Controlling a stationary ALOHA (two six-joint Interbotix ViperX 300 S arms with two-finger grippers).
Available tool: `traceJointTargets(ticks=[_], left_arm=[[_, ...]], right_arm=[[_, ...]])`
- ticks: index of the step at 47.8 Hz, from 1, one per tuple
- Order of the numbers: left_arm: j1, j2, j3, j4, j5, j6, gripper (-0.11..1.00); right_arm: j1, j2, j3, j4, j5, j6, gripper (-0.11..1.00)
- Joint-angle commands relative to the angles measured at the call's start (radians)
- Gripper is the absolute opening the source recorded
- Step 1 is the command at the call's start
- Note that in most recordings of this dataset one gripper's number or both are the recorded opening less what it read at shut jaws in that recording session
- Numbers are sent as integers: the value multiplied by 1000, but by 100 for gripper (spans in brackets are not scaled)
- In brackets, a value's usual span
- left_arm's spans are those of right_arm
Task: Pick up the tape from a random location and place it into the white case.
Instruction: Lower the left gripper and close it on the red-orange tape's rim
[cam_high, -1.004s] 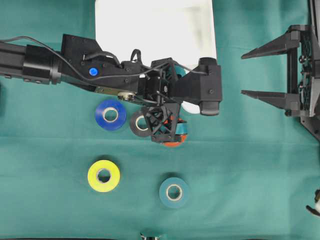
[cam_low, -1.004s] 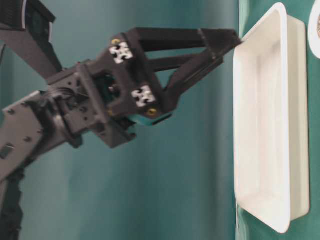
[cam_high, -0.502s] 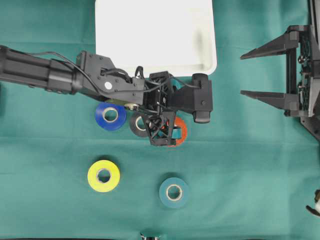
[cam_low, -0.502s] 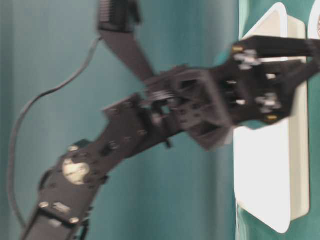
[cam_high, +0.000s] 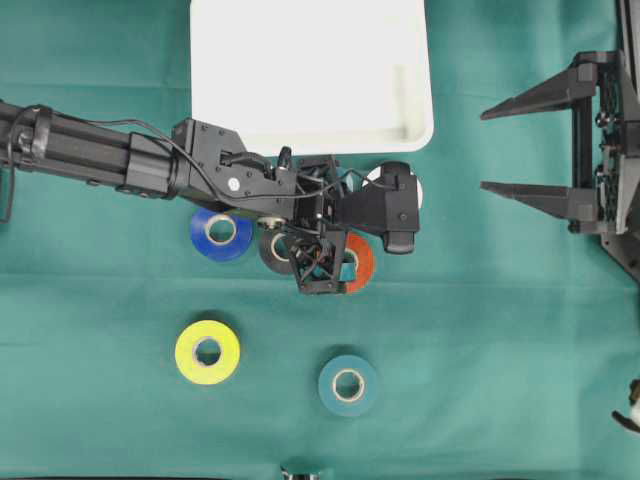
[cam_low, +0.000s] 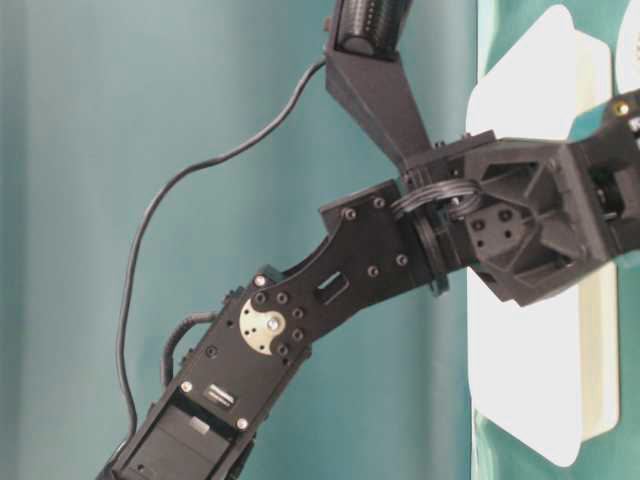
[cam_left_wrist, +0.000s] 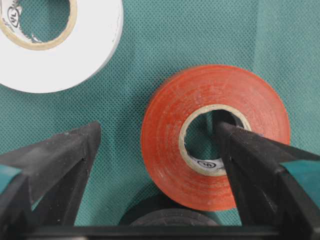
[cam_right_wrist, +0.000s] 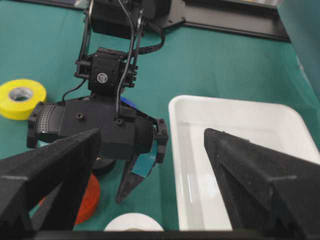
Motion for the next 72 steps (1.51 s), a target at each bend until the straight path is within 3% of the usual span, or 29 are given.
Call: traceJointTargets(ticks=[1,30,35,42,45,72], left_arm=[[2,-18,-11,2,-5,2,100],[0,-18,-11,2,3,2,97],[-3,-18,-11,2,14,2,78],[-8,-20,-9,2,17,2,35],[-8,-20,-9,2,17,2,22],[-18,-58,-26,0,57,2,22]], right_arm=[[-2,5,-26,0,-5,0,93],[-2,14,-26,-2,0,0,93],[-2,15,-25,-2,2,0,93],[-2,14,-25,-3,2,-2,93],[-2,15,-25,-6,2,-2,93],[-2,14,-28,-8,28,0,92]])
